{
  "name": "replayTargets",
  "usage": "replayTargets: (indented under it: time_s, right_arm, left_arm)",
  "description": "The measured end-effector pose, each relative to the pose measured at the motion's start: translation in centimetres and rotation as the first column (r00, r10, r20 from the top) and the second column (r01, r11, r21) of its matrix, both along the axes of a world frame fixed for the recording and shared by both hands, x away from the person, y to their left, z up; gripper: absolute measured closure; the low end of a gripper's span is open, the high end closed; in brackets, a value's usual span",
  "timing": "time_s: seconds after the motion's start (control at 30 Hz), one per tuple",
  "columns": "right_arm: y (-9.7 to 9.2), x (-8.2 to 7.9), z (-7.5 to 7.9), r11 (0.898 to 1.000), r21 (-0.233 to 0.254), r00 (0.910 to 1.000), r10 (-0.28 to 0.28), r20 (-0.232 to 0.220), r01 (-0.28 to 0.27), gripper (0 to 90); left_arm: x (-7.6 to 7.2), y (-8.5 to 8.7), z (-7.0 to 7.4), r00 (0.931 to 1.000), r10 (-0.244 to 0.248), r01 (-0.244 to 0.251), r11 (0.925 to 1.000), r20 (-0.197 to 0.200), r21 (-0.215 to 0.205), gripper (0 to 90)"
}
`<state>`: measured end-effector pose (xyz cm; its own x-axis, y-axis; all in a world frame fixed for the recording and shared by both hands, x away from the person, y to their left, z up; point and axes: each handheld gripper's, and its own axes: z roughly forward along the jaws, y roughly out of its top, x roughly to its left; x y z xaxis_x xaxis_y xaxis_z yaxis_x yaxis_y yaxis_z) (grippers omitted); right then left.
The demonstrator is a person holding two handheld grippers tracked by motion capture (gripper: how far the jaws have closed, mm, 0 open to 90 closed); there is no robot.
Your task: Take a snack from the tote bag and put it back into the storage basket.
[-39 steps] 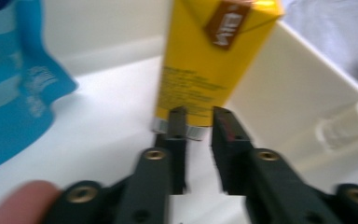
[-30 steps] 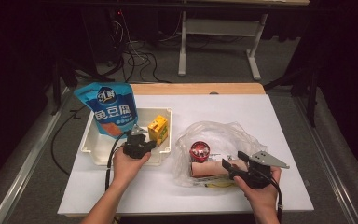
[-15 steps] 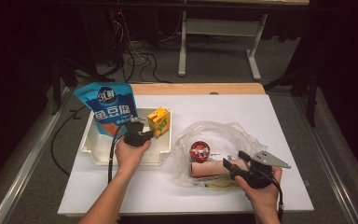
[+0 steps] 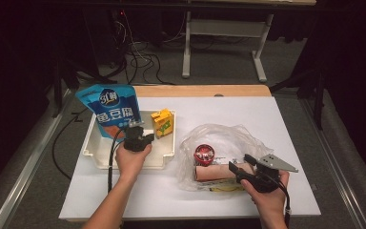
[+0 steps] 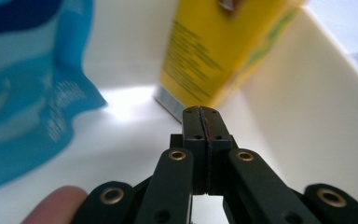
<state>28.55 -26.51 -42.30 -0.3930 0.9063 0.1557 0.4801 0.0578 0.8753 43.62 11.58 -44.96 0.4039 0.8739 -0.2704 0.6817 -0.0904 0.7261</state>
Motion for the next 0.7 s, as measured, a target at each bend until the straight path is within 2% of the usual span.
replayTargets:
  time_s: [0.07,0.17,0.23,0.27,0.37,0.43,0.5,0.7]
  right_arm:
    - [0.2,0.0,0.0,1.000,0.004,1.0000,0.007,-0.003,-0.007,32.9]
    - [0.5,0.0,0.1,1.000,0.004,0.9998,0.018,-0.002,-0.018,33.7]
    - [0.8,0.0,0.1,1.000,-0.001,0.9996,0.027,0.001,-0.027,33.8]
    - [0.8,-0.1,0.1,1.000,-0.006,0.9996,0.029,0.003,-0.029,33.8]
    - [0.7,-0.1,0.0,1.000,-0.009,0.9996,0.028,0.002,-0.028,33.9]
    - [0.7,0.0,0.0,1.000,-0.006,0.9997,0.026,-0.002,-0.026,34.0]
    - [0.6,0.0,-0.1,1.000,-0.005,0.9996,0.028,-0.005,-0.028,34.3]
    - [0.9,0.0,-0.1,0.999,-0.006,0.9991,0.043,-0.007,-0.043,35.3]
  left_arm:
    - [-0.2,-0.3,-0.1,0.9989,-0.046,0.047,0.9987,0.005,-0.023,90.0]
    - [0.1,-0.7,-0.2,0.9990,-0.044,0.044,0.9990,0.007,-0.005,90.0]
    - [1.1,-1.1,-0.4,0.9998,-0.010,0.009,0.9997,-0.018,-0.021,90.0]
    - [1.1,-1.1,-0.4,0.9998,-0.010,0.009,0.9997,-0.018,-0.021,90.0]
    - [2.1,-1.6,-0.4,0.9987,0.010,-0.011,0.9998,-0.050,-0.014,90.0]
    - [2.4,-1.8,-0.4,0.9985,0.019,-0.019,0.9998,-0.052,-0.009,90.0]
    - [2.6,-1.8,-0.6,0.9971,0.042,-0.044,0.9987,-0.063,-0.027,90.0]
    - [3.1,-2.0,-1.2,0.9960,0.046,-0.049,0.9978,-0.077,-0.045,90.0]
